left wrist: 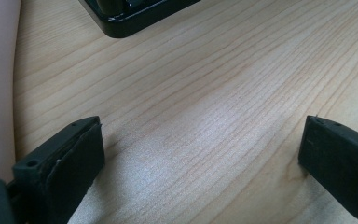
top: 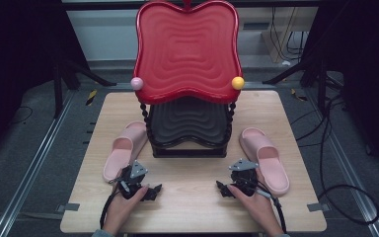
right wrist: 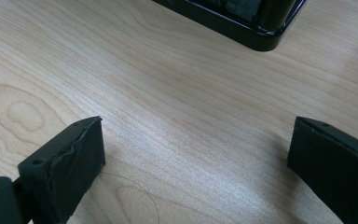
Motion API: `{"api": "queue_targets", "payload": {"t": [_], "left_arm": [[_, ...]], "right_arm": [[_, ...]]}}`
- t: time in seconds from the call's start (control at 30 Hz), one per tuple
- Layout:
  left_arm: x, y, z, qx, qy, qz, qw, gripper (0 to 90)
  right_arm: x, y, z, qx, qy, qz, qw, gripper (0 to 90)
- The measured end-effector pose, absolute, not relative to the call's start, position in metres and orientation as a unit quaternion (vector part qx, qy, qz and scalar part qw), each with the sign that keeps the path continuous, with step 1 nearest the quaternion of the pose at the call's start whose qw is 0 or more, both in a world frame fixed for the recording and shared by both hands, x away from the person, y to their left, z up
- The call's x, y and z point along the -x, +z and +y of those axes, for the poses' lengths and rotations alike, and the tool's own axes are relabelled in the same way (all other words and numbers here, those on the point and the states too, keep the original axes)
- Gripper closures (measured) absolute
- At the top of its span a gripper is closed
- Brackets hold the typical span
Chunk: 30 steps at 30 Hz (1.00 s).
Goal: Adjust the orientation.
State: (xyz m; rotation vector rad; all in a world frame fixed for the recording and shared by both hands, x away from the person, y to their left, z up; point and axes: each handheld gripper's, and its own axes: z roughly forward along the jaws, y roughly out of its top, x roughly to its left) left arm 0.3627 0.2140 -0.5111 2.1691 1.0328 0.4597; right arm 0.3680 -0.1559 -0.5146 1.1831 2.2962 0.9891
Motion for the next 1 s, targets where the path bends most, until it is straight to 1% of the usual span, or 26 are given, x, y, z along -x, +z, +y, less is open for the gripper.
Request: {"api": "queue_targets", "payload": {"t": [0.13, 0.2, 0.27, 0.33, 0.37, 0.4, 0.43, 0.47, 0.5, 0.57, 0.6, 0.73, 0.83, 1.0], "left_arm": [[-0.362, -0.511, 0.215, -0.834, 0.176, 0.395, 0.342, 0.1], [-0.361, -0.51, 0.216, -0.835, 0.175, 0.394, 0.342, 3.2], [-0.36, -0.506, 0.216, -0.837, 0.173, 0.393, 0.338, 3.7], [-0.359, -0.499, 0.217, -0.839, 0.172, 0.388, 0.341, 4.0], [-0.358, -0.49, 0.219, -0.841, 0.176, 0.382, 0.341, 4.0], [-0.358, -0.49, 0.219, -0.841, 0.176, 0.382, 0.341, 4.0], [-0.358, -0.479, 0.222, -0.842, 0.178, 0.378, 0.341, 4.0], [-0.358, -0.479, 0.222, -0.842, 0.178, 0.378, 0.341, 4.0], [-0.358, -0.468, 0.228, -0.846, 0.183, 0.369, 0.338, 4.0], [-0.359, -0.463, 0.232, -0.849, 0.189, 0.366, 0.331, 3.8], [-0.364, -0.456, 0.243, -0.852, 0.199, 0.368, 0.315, 4.0], [-0.373, -0.443, 0.266, -0.855, 0.218, 0.371, 0.29, 4.9], [-0.381, -0.437, 0.279, -0.853, 0.229, 0.377, 0.279, 5.2], [-0.402, -0.43, 0.306, -0.848, 0.235, 0.397, 0.26, 8.8]], "right_arm": [[-0.367, -0.515, -0.156, -0.42, 0.353, 0.815, 0.187, 4.0], [-0.367, -0.515, -0.156, -0.42, 0.353, 0.815, 0.186, 4.0], [-0.367, -0.515, -0.156, -0.42, 0.353, 0.815, 0.186, 4.0], [-0.367, -0.515, -0.156, -0.419, 0.353, 0.816, 0.186, 4.0], [-0.367, -0.515, -0.156, -0.419, 0.353, 0.816, 0.186, 4.0], [-0.367, -0.515, -0.156, -0.419, 0.353, 0.816, 0.186, 4.0], [-0.367, -0.515, -0.156, -0.419, 0.353, 0.816, 0.185, 4.0], [-0.367, -0.515, -0.156, -0.419, 0.354, 0.816, 0.185, 4.0], [-0.366, -0.515, -0.156, -0.419, 0.354, 0.816, 0.184, 4.0], [-0.366, -0.515, -0.156, -0.419, 0.354, 0.816, 0.184, 4.0], [-0.366, -0.515, -0.156, -0.418, 0.354, 0.816, 0.184, 4.0], [-0.366, -0.515, -0.156, -0.418, 0.354, 0.816, 0.184, 4.0], [-0.367, -0.515, -0.157, -0.417, 0.354, 0.816, 0.185, 4.0], [-0.366, -0.515, -0.156, -0.418, 0.354, 0.816, 0.184, 4.0]]}}
